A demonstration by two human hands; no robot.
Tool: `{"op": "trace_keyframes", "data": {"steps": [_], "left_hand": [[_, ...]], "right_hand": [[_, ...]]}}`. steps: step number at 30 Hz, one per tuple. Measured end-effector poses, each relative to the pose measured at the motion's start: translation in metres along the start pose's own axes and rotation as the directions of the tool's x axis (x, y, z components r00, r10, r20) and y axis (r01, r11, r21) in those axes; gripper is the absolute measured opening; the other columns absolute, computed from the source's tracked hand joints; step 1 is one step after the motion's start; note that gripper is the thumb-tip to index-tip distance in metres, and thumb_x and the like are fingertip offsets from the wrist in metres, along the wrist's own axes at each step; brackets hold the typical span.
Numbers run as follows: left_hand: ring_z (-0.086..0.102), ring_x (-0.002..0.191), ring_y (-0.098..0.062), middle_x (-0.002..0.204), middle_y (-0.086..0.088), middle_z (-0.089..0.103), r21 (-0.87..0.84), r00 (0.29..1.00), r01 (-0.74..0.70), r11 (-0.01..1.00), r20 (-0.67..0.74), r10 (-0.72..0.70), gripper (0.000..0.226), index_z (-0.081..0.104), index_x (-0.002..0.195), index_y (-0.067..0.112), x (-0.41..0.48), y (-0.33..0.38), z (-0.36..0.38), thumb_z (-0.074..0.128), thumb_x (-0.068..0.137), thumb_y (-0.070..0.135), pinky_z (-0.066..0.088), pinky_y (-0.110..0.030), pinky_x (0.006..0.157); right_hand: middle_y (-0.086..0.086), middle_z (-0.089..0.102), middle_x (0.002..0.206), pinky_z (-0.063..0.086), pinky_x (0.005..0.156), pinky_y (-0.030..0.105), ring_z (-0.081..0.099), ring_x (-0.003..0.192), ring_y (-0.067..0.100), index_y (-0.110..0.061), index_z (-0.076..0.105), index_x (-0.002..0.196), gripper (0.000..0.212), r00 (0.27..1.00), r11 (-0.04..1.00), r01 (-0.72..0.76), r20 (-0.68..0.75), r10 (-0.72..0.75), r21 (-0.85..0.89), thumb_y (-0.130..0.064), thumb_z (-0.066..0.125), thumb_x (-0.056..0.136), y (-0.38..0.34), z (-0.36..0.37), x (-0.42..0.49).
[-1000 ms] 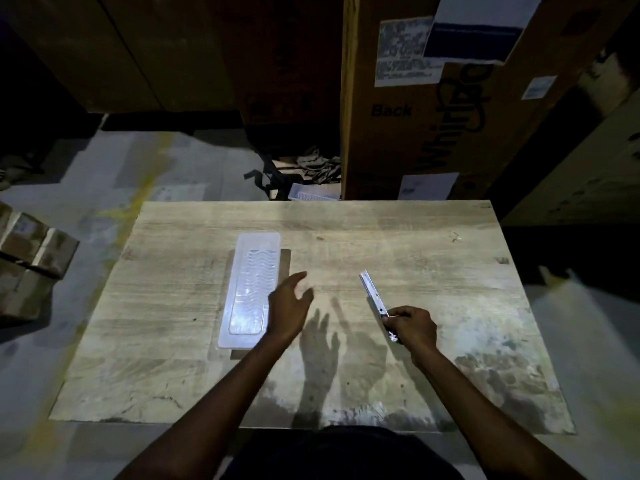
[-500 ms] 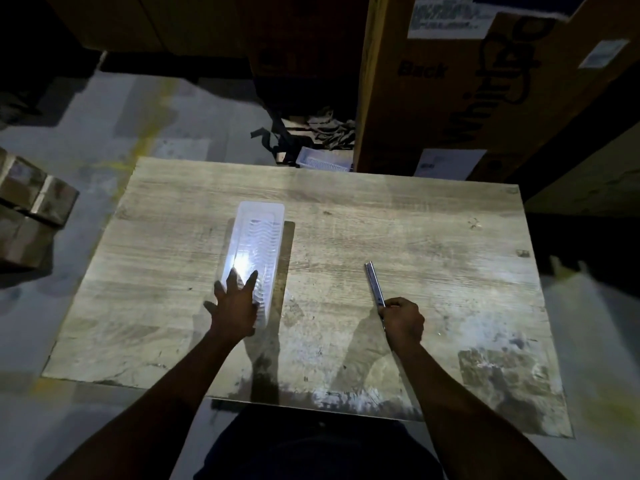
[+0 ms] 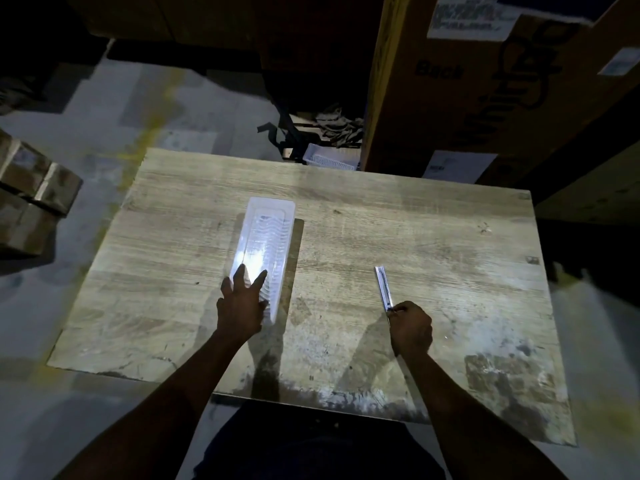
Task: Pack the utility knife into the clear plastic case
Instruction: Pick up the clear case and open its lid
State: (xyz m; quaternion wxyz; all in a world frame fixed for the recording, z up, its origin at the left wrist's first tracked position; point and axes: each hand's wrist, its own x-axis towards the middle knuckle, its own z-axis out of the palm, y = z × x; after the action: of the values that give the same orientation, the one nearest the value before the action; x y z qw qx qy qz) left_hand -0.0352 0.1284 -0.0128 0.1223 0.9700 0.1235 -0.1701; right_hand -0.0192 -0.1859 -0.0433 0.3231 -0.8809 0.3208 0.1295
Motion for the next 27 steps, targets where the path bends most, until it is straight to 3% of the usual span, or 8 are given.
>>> {"op": "trace_keyframes", "data": {"steps": [5, 10, 12, 16, 20, 23, 26, 27], "left_hand": [[0.024, 0.135, -0.054, 0.157, -0.03, 0.004, -0.152, 0.992, 0.13, 0.98, 0.024, -0.127, 0.087, 0.013, 0.151, 0.027, 0.0, 0.003, -0.005, 0.067, 0.084, 0.025, 0.034, -0.059, 0.105], [0.04, 0.128, -0.045, 0.147, -0.024, 0.032, -0.453, 0.985, 0.122, 0.883, -0.052, -0.162, 0.078, 0.025, 0.148, 0.022, -0.001, -0.009, -0.002, 0.062, 0.082, 0.004, 0.037, -0.049, 0.104], [0.048, 0.122, -0.042, 0.137, -0.025, 0.049, -0.577, 0.97, 0.188, 0.795, -0.02, -0.244, 0.073, 0.03, 0.147, 0.014, 0.0, -0.015, -0.004, 0.059, 0.081, -0.002, 0.039, -0.044, 0.102], [0.067, 0.099, -0.033, 0.109, -0.019, 0.071, -0.715, 0.918, 0.377, 0.588, 0.205, -0.34, 0.057, 0.052, 0.133, 0.014, -0.002, -0.023, -0.011, 0.055, 0.079, -0.004, 0.054, -0.039, 0.086], [0.068, 0.078, -0.028, 0.074, -0.007, 0.069, -0.764, 0.923, 0.385, 0.518, 0.306, -0.235, 0.059, 0.057, 0.129, 0.018, -0.012, -0.023, -0.008, 0.059, 0.074, -0.003, 0.059, -0.042, 0.081], [0.068, 0.084, -0.029, 0.089, -0.017, 0.072, -0.784, 0.922, 0.385, 0.487, 0.352, -0.161, 0.068, 0.049, 0.136, 0.023, -0.022, -0.017, 0.002, 0.06, 0.074, -0.002, 0.058, -0.041, 0.084], [0.068, 0.089, -0.028, 0.099, -0.018, 0.07, -0.784, 0.91, 0.403, 0.472, 0.399, -0.114, 0.071, 0.041, 0.142, 0.027, -0.033, -0.015, 0.01, 0.06, 0.078, 0.004, 0.059, -0.04, 0.083], [0.067, 0.093, -0.027, 0.107, -0.018, 0.07, -0.787, 0.907, 0.403, 0.466, 0.41, -0.091, 0.069, 0.038, 0.143, 0.027, -0.037, -0.015, 0.01, 0.062, 0.081, 0.007, 0.058, -0.038, 0.084]], "right_hand": [[0.011, 0.073, 0.101, 0.053, 0.08, 0.038, 0.066, 0.096, 0.035, -0.021, 0.07, 0.104, 0.031, 0.999, 1.0, 0.011, -0.03, -0.012, -0.027, -0.038, 0.066, 0.079, -0.001, -0.005, -0.004], [0.012, 0.071, 0.107, 0.05, 0.082, 0.037, 0.065, 0.097, 0.034, -0.014, 0.065, 0.115, 0.031, 0.965, 0.964, 0.262, -0.046, -0.26, 0.052, -0.019, 0.062, 0.084, -0.035, -0.003, -0.02], [0.013, 0.07, 0.113, 0.051, 0.088, 0.038, 0.066, 0.099, 0.032, -0.011, 0.064, 0.117, 0.034, 0.89, 0.888, 0.455, 0.005, -0.456, 0.058, -0.016, 0.063, 0.083, -0.059, 0.008, -0.035], [0.018, 0.062, 0.127, 0.045, 0.1, 0.039, 0.059, 0.115, 0.033, -0.005, 0.06, 0.125, 0.046, 0.631, 0.643, 0.766, 0.212, -0.747, -0.017, -0.024, 0.06, 0.082, -0.106, 0.041, -0.083], [0.02, 0.041, 0.149, 0.042, 0.104, 0.042, 0.042, 0.134, 0.034, -0.005, 0.045, 0.138, 0.065, 0.505, 0.482, 0.856, 0.498, -0.705, -0.185, -0.028, 0.068, 0.082, -0.118, 0.076, -0.124], [0.026, 0.042, 0.145, 0.048, 0.096, 0.048, 0.044, 0.129, 0.043, 0.002, 0.048, 0.131, 0.072, 0.486, 0.344, 0.874, 0.587, -0.647, -0.343, -0.032, 0.076, 0.073, -0.107, 0.09, -0.139], [0.032, 0.057, 0.127, 0.057, 0.077, 0.05, 0.057, 0.112, 0.052, 0.006, 0.062, 0.115, 0.073, 0.555, 0.247, 0.824, 0.641, -0.531, -0.51, -0.036, 0.083, 0.059, -0.093, 0.104, -0.144], [0.036, 0.056, 0.125, 0.056, 0.08, 0.053, 0.055, 0.113, 0.055, 0.007, 0.061, 0.116, 0.07, 0.563, 0.213, 0.816, 0.657, -0.502, -0.537, -0.035, 0.08, 0.064, -0.088, 0.112, -0.143]]}}
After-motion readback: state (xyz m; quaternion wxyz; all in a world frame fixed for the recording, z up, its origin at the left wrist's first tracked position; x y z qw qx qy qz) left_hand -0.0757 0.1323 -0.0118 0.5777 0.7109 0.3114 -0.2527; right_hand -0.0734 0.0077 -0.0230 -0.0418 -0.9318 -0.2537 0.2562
